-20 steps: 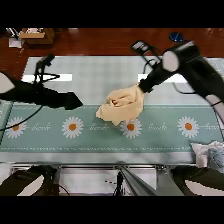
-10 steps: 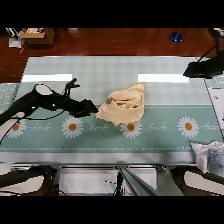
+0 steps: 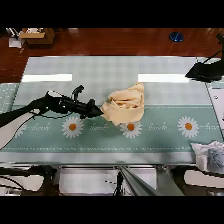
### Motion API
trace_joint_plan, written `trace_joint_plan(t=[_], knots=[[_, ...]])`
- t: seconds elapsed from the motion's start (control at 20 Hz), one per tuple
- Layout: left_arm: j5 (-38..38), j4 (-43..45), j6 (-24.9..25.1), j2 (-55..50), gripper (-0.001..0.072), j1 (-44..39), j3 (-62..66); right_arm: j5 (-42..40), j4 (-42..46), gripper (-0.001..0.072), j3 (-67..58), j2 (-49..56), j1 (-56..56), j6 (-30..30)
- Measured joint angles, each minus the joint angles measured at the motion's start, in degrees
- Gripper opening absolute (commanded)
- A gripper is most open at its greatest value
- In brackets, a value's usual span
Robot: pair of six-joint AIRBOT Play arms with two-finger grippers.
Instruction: Fold the shirts.
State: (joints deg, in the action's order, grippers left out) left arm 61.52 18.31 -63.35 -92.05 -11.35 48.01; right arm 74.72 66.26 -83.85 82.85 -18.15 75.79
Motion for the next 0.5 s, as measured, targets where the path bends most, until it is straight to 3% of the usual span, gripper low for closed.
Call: trace_joint_plan(t=[0.25,0.5], knots=[[3.39,-1.14,2.08,-0.09,0.0022,0.00,0.59,-1.62,-5.22,0.0469,6.82,2.97,-0.17,-2.86],[5.38,-1.31,2.93,0.33,0.0022,0.74,0.70,-8.61,-23.98,0.0469,18.97,5.99,0.28,-11.52]])
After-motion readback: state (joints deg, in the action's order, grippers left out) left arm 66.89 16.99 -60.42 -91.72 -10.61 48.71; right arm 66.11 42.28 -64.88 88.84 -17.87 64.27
